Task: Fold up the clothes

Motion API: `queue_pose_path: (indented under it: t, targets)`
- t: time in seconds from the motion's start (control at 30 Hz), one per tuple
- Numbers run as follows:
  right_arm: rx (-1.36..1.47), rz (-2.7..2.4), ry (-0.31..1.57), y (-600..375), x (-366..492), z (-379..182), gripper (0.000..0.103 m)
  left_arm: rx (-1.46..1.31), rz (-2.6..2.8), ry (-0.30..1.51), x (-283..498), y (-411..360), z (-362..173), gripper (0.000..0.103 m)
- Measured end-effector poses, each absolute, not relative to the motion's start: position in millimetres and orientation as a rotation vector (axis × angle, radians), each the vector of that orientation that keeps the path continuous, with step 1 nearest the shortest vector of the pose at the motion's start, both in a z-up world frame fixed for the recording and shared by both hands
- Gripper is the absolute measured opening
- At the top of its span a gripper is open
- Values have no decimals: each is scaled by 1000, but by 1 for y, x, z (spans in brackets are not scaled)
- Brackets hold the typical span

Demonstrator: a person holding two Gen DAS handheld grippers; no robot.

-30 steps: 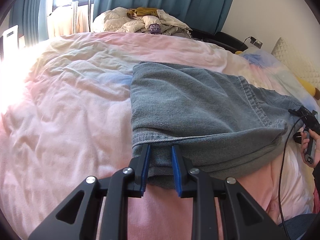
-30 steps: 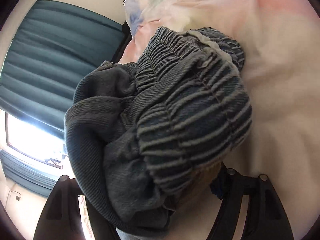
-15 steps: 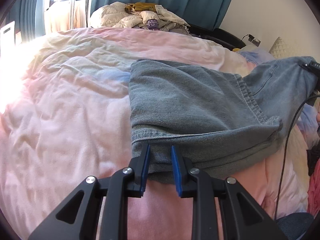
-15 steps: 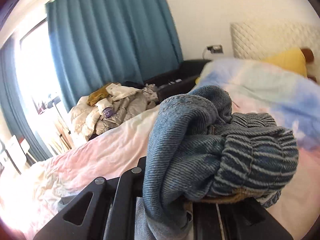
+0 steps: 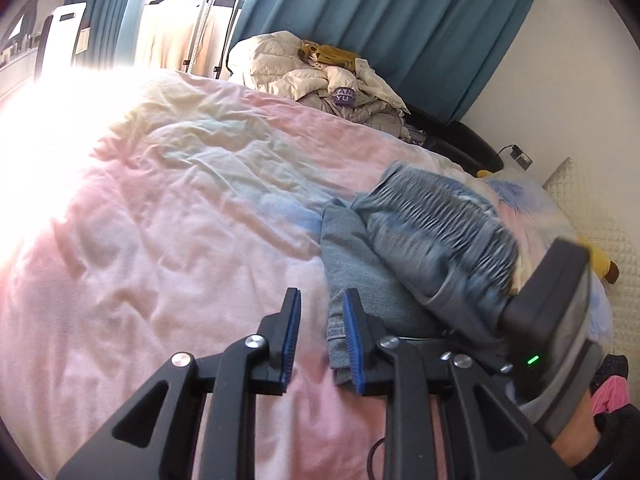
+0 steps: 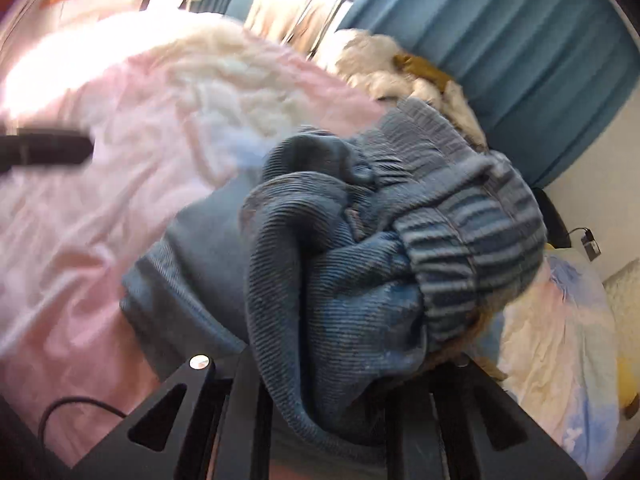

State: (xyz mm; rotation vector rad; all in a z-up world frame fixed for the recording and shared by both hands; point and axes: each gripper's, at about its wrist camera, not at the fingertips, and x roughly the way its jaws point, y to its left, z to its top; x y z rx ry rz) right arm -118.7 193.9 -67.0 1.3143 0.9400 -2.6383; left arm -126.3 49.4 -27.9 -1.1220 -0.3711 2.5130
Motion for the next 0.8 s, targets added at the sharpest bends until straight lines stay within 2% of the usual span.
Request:
queue_pose_path:
  t: [0.07, 0.13, 0.17, 0.27, 0.33, 0.4, 0.63, 0.8]
  targets:
    - [1307, -2599, 1113, 180, -118, -84, 15, -1112, 2522, -382, -127, 46, -26, 22]
    - [1294, -2615, 1133, 182, -117, -83, 18, -1106, 2512, -405, -127, 44, -26, 22]
    - [1303, -2627, 1080, 186, -118, -79, 22, -1103, 2505, -415, -128, 43, -26, 22]
    - [1332, -2661, 875, 201, -116, -64, 48, -1091, 2496, -453, -129, 38, -25, 22]
    - [1327, -2684, 729, 210, -108, -52, 52, -1087, 2481, -489, -130, 35, -25, 22]
    - [1300, -2671, 557, 214, -94, -39, 61, -1081, 2461, -527, -131, 32, -25, 22]
    - [961, -2736, -74, 252, -70, 20, 62, -1098, 2454, -560, -134, 31, -33, 22]
    - [940, -2773, -466, 297, -96, 13, 65, -1118, 2453, -533, -132, 37, -41, 22]
